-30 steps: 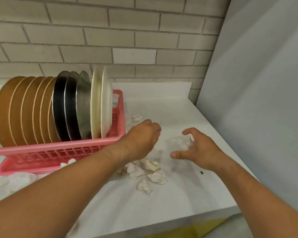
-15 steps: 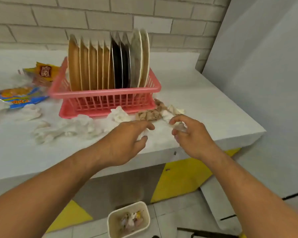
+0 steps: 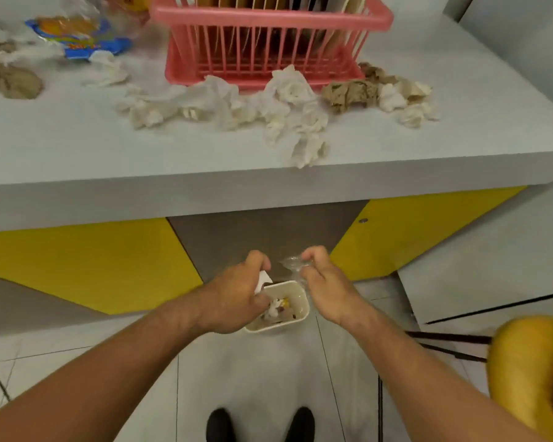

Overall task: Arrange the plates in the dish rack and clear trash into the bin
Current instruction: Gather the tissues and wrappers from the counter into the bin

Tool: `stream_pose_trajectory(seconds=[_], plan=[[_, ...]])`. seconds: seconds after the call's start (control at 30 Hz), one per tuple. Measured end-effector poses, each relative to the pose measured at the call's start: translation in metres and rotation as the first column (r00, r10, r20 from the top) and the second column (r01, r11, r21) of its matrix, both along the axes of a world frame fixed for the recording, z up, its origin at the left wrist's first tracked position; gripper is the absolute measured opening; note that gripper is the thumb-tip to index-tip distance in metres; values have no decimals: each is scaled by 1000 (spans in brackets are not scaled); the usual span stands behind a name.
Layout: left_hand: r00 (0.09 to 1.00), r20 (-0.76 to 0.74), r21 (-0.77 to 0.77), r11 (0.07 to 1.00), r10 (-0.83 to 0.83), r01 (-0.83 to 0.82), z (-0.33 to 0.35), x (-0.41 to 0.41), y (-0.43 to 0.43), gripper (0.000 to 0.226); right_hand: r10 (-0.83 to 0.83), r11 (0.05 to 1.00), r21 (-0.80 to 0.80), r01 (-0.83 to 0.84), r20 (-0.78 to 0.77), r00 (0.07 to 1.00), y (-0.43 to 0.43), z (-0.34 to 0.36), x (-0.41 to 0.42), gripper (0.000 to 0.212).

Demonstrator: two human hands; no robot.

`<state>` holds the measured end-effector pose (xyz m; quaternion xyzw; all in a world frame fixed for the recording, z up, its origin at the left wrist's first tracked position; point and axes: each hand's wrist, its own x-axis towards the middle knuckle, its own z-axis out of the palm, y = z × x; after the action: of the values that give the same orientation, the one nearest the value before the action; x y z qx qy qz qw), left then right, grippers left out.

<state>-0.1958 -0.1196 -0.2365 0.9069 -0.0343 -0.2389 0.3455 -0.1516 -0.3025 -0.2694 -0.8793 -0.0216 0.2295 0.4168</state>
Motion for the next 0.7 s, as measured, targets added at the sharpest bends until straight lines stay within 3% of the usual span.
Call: stream_pose_trajectory(seconds=[0.13,0.27,0.37,0.57,0.7], plan=[[980,-199,24,1000,-7,12,-86,-4,3,31,-18,997,-81,12,-69,997,-12,-94,-1,38],[967,-255,81,997,13,8,-183,-1,3,35,-223,970,-106,217,-44,974,-31,-195,1,32],[974,-223,106,994,42,-18,-267,3,-2,34,-257,959,-132,252,-25,966,-38,-267,4,29],[993,-121,157,987,-11,30,-424,36,-16,36,-78,983,-170,76,-7,997,-26,-392,35,23],[991,-133,181,983,5,19,-497,69,-29,50,171,925,-346,-157,11,985,-22,-438,67,27]])
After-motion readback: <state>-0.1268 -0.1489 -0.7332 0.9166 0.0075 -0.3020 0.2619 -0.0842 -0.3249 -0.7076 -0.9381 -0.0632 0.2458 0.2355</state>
